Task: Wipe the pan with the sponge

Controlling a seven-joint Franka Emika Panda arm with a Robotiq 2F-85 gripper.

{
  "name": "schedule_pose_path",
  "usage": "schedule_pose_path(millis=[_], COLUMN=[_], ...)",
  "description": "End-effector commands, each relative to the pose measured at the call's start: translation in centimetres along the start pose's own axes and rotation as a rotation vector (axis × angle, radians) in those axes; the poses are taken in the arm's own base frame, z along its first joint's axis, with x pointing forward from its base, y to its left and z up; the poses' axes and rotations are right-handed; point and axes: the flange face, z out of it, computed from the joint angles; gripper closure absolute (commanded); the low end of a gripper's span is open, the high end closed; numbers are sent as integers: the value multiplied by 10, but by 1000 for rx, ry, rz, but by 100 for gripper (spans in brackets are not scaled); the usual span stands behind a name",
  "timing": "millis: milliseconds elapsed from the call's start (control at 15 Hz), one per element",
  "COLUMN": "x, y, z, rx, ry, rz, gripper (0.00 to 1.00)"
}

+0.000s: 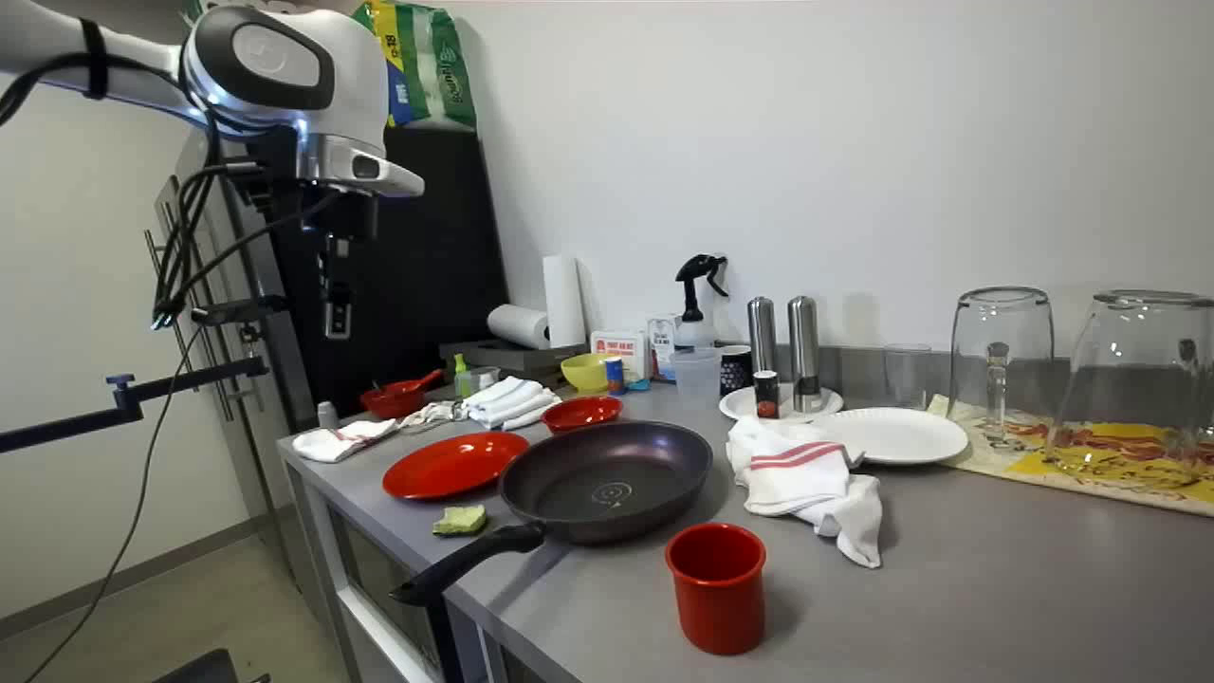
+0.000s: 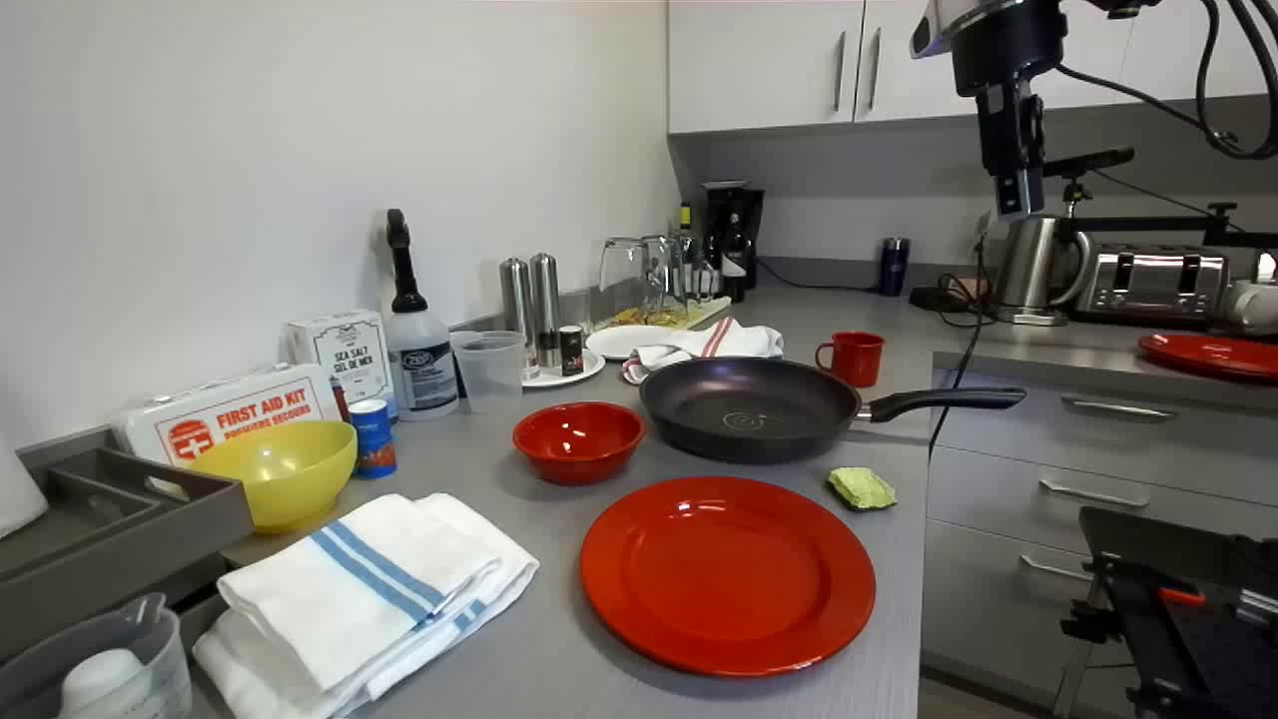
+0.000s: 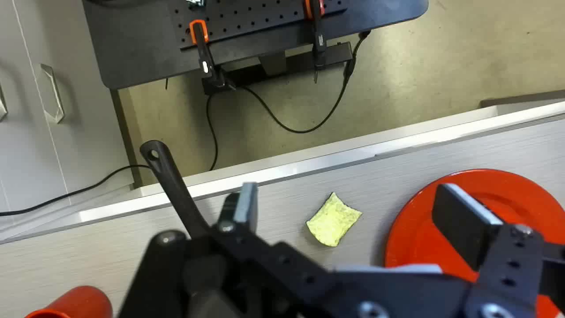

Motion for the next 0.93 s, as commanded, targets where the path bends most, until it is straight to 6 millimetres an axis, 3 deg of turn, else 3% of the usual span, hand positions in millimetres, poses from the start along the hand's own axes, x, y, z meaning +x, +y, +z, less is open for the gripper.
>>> schedule_pose_path(millis=[0, 600, 867], x=[0, 16, 33], y=[0, 17, 17], z=[-1, 6, 19], rx=[0, -12, 30], ry=[0, 20, 66], rz=[0, 87, 227], gripper=[0, 0, 0])
